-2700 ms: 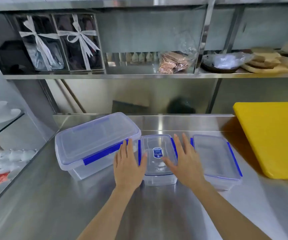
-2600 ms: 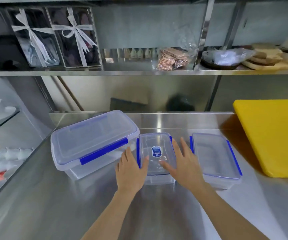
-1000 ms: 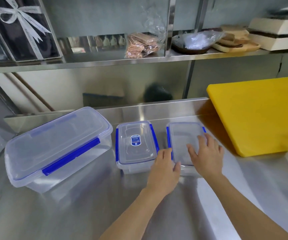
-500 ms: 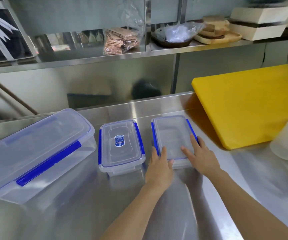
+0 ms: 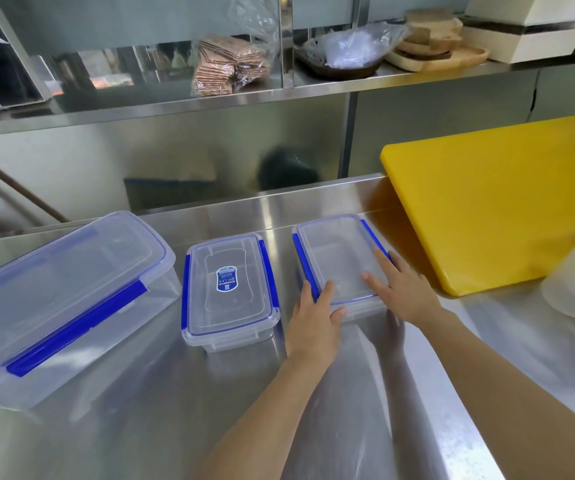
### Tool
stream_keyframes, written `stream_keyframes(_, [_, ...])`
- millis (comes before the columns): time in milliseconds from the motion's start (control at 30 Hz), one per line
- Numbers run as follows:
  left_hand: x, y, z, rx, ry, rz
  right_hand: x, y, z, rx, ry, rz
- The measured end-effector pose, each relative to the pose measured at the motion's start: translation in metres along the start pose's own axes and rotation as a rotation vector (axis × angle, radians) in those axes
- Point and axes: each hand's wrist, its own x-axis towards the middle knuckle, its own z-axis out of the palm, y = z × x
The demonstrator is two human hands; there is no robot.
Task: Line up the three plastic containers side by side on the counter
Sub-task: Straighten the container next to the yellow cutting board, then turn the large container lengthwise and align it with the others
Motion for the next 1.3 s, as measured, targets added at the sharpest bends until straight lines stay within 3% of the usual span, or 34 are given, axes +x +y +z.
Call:
stream_keyframes(133, [-0.001, -0.005, -0.003, -0.015, 0.030, 0.039, 0.001, -0.004, 0.001, -0.227, 0.087, 0.040])
stream_keyframes(267, [-0.005, -0.010, -0.036, -0.076, 0.153, 0.052, -0.003, -0.040, -0.002, -0.150, 0.346, -0.028])
stream_keyframes(367, [-0.011, -0.027, -0.076, -0.100, 0.273, 0.011, -0.009, -0.084, 0.003, -0.117, 0.370, -0.133])
stream_keyframes(567, [-0.026, -0.102, -0.158, -0.075, 0.537, -0.123, -0.031, -0.175, 0.040, 0.013, 0.211, -0.422])
stream_keyframes(667, [-0.029, -0.151, -0.194, 0.049, 0.567, -0.249, -0.042, -0.219, 0.068, 0.071, 0.109, -0.509])
stream_keyframes(967, [-0.033, -0.283, -0.262, 0.324, 0.466, -0.459, -0.059, -0.325, 0.136, 0.474, -0.382, -0.328])
stream_keyframes(1133, [-0.023, -0.345, -0.287, 0.391, 0.440, -0.496, -0.048, -0.343, 0.164, 0.528, -0.448, -0.238])
stream_keyframes(1300, [-0.005, -0.387, -0.298, 0.287, 0.430, -0.525, -0.044, -0.352, 0.182, 0.570, -0.412, -0.182])
